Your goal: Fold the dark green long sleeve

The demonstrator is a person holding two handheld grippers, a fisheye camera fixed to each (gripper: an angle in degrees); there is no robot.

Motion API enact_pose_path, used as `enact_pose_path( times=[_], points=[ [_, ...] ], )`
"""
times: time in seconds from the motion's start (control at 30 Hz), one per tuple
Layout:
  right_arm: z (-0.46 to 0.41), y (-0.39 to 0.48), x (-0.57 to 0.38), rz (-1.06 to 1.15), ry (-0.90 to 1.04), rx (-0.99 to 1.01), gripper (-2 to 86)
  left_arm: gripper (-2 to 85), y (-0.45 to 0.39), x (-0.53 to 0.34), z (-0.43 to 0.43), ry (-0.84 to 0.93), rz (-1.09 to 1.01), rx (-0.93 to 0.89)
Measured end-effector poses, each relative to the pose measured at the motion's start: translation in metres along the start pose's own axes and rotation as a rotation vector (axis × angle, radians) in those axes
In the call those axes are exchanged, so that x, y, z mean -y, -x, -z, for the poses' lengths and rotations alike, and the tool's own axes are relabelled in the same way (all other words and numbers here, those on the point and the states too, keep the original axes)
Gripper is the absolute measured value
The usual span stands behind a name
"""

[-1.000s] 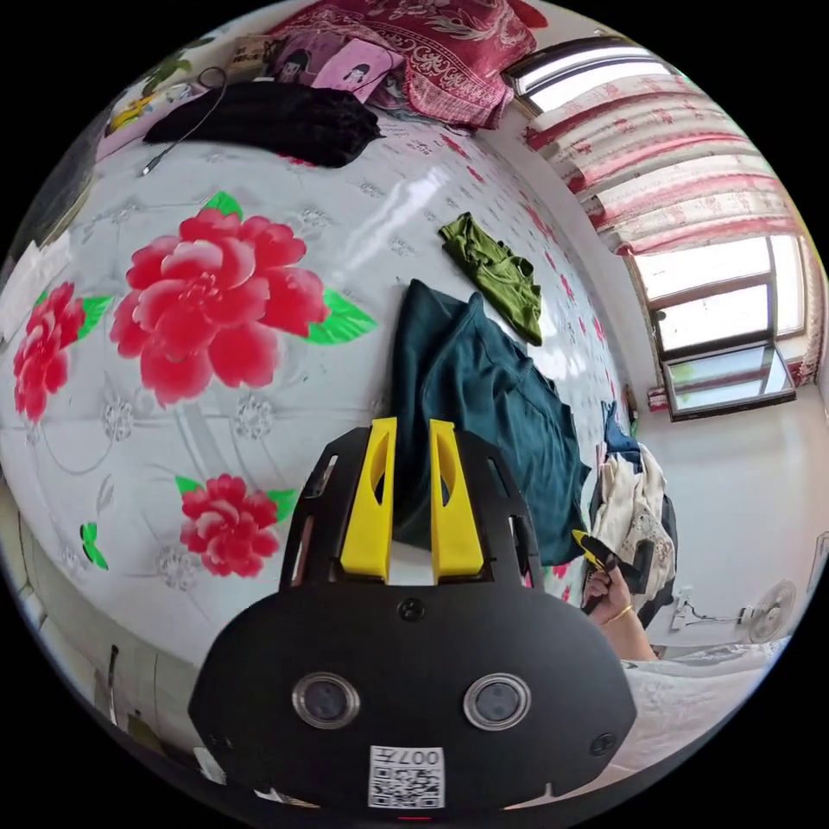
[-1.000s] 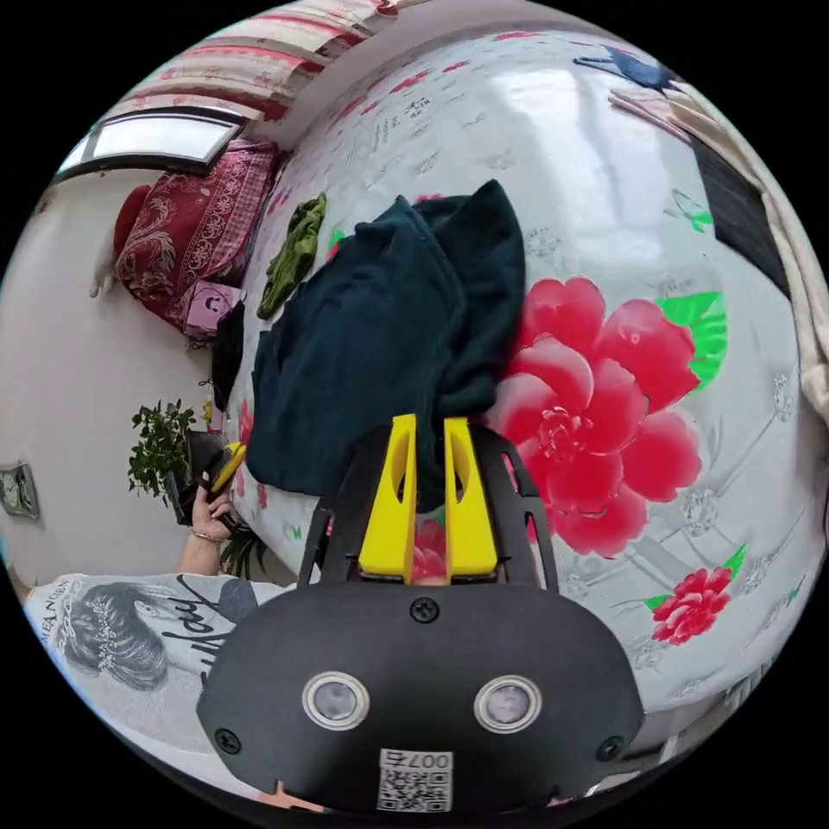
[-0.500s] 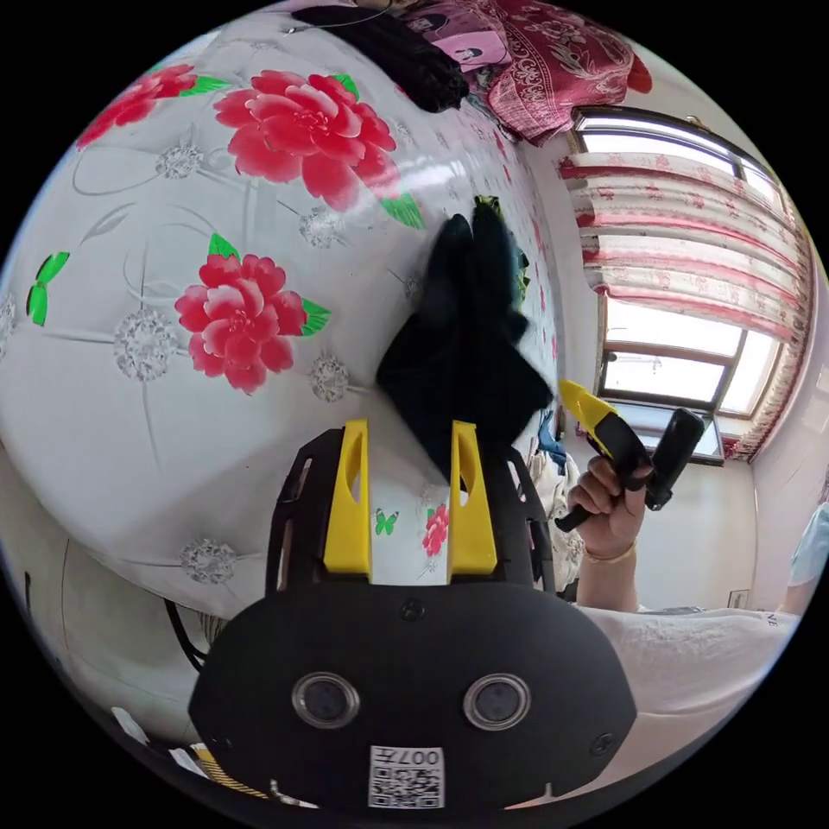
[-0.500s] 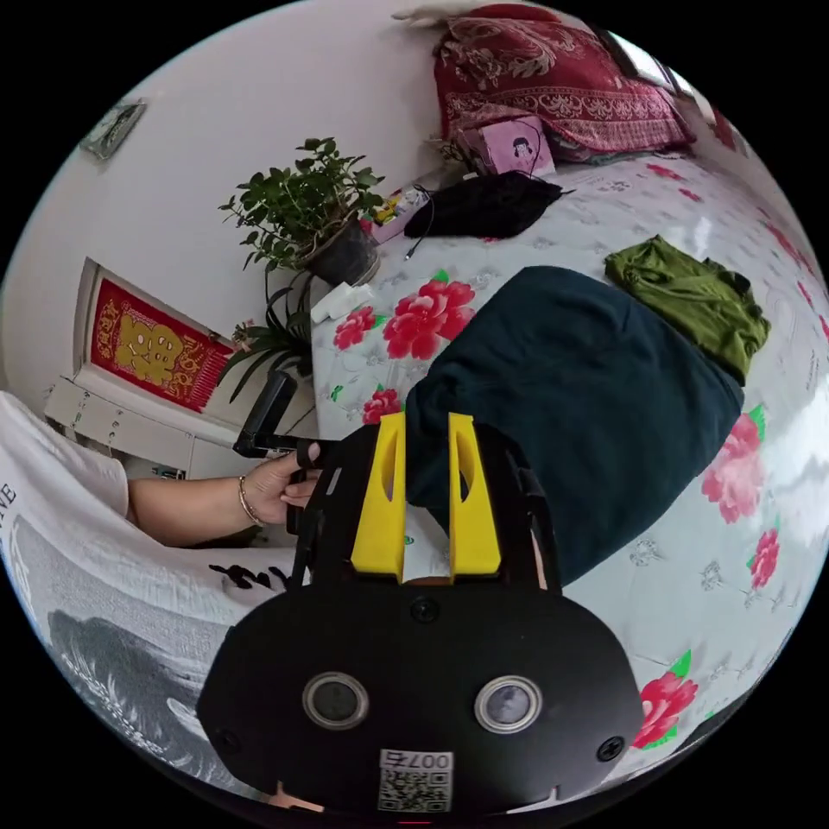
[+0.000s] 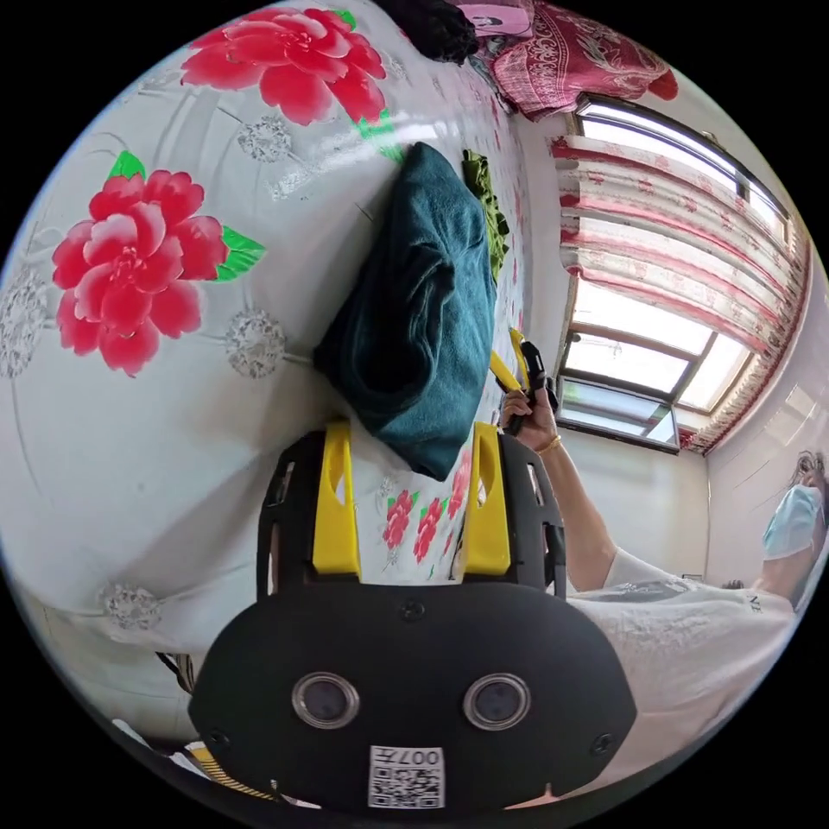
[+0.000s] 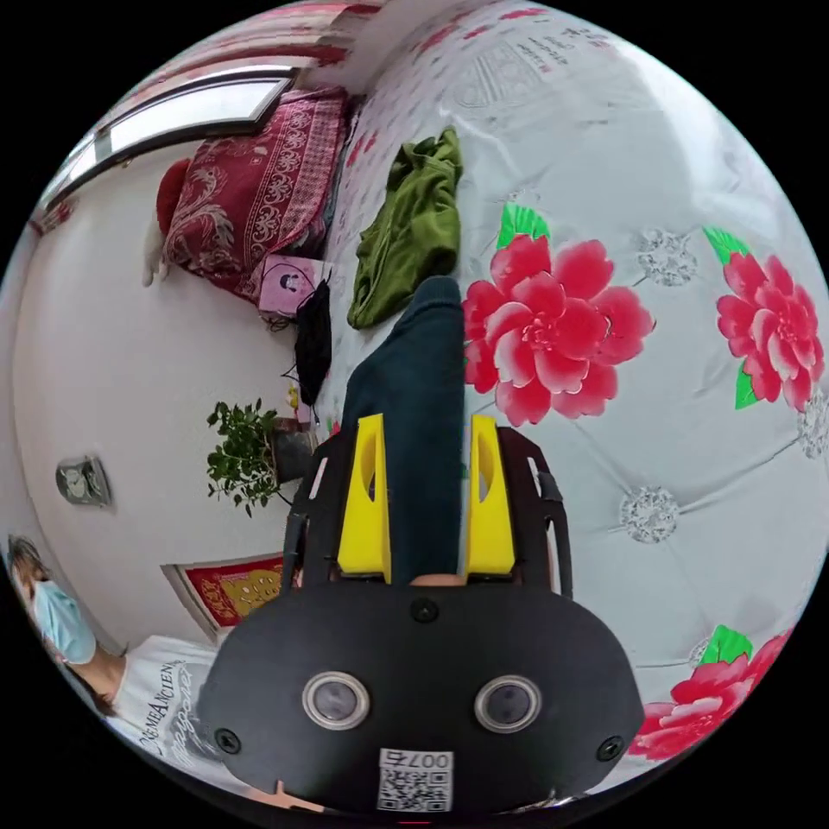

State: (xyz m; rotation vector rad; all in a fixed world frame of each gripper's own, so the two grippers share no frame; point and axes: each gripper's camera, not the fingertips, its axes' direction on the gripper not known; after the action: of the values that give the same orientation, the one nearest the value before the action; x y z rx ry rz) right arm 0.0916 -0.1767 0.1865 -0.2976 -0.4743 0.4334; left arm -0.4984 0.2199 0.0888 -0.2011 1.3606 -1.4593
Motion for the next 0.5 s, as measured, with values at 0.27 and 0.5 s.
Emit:
enact_pose_path(
  times=[0.27, 0.5],
  points=[
    [-0.015, 0.002, -0.014, -0.002, -0.011, 0.309, 6.2, 3.0, -0.024, 0.032, 0.01, 0.021, -0.044, -0.052],
    [0.023, 0.088, -0.019, 0.134, -0.209, 0.574, 3.4, 3.4, -0.164, 0.132, 0.026, 0.051, -0.468, -0.083]
  ],
)
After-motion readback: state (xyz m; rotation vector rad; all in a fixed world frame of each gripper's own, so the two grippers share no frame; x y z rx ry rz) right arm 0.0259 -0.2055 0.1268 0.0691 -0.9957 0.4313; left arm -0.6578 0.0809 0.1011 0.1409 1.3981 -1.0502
